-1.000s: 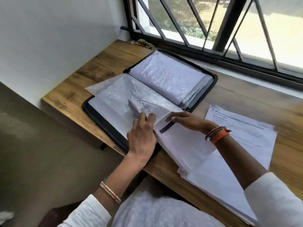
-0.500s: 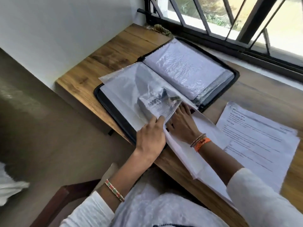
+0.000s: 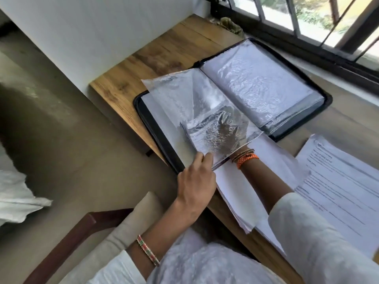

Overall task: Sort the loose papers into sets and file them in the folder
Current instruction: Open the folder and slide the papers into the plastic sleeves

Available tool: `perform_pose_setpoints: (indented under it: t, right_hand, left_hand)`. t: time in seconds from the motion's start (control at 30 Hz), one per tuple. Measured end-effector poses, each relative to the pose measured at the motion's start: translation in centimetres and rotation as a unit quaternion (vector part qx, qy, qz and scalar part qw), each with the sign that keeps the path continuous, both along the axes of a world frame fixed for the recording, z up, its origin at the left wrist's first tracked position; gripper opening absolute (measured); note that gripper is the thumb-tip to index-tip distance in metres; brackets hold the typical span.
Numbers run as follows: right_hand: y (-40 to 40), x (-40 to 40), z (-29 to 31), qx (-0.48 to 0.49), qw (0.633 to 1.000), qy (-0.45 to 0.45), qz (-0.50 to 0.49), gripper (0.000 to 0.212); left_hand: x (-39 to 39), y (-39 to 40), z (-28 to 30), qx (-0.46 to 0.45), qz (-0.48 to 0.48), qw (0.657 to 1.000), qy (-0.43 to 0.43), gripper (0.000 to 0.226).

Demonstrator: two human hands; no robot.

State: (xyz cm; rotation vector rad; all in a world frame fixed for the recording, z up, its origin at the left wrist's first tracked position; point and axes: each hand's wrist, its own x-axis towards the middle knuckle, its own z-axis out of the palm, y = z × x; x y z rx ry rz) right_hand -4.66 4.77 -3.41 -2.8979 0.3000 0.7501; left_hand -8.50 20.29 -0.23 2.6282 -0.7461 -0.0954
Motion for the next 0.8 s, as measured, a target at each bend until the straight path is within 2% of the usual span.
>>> perform_pose_setpoints:
  t: [0.07,0.1,0.17,0.23,0.27,0.37,0.4,0.5,0.6,0.63,0.7,0.8]
  right_hand:
    - [0.5,-0.6,1.3,0.032,0.999,-0.029,0.031,0.058]
    - [1.0,-1.0,1.8,0.051,0.994,-0.079,0.062,0.068]
    - [1.8,-1.1,1.1,0.107,0.976,-0.133,0.133,0.06]
    - [2.0,-0.4,-1.0,0.098,0.959,-0.151,0.22,0.055]
    - [2.1,-0.2,-1.1,0.088,0.958,-0.144,0.233,0.054]
    - [1.9,-1.0,-1.2,0.056,0.962,-0.136,0.229,0.06]
    - [1.7,-2.3,-1.4,0.077,0.962,-0.147,0.218,0.064]
    - [1.4,-8.1,-1.1,0.105,0.961,-0.16,0.2,0.074]
    - [1.7,-13.9,-0.7,0.08,0.969,-0.134,0.189,0.092]
    - [1.8,-15.4,-0.7,0.072,0.972,-0.137,0.177,0.093]
    - [1.9,-17.9,-0.7,0.061,0.975,-0.163,0.139,0.078]
    - [0.8,-20.1,-0.5,0.071,0.955,-0.275,0.09,0.052]
  left_hand:
    - [-0.2,0.5,-0.2,-0.028,0.014,1.0,0.002,0.018]
    - [-0.3,0.7,-0.4,-0.041,0.018,0.999,-0.004,0.019]
    - [-0.4,1.2,-1.3,-0.059,0.024,0.998,-0.014,0.017]
    - [-0.4,1.7,-2.1,-0.068,0.033,0.997,-0.007,0.012]
    - [-0.3,1.9,-2.3,-0.07,0.037,0.997,-0.006,0.01]
    - [-0.2,2.2,-2.4,-0.069,0.03,0.997,0.001,0.008]
    - [-0.3,2.3,-2.4,-0.069,0.023,0.997,-0.002,0.009]
    - [-0.4,2.6,-2.6,-0.078,0.013,0.997,-0.012,0.008]
    - [-0.4,3.0,-2.6,-0.113,-0.009,0.993,-0.011,0.002]
    - [-0.3,2.9,-2.4,-0.121,-0.013,0.992,-0.018,0.003]
    - [0.1,2.6,-2.0,-0.132,-0.014,0.991,-0.031,0.006]
    - [0.3,2.2,-1.4,-0.143,-0.007,0.989,-0.032,0.005]
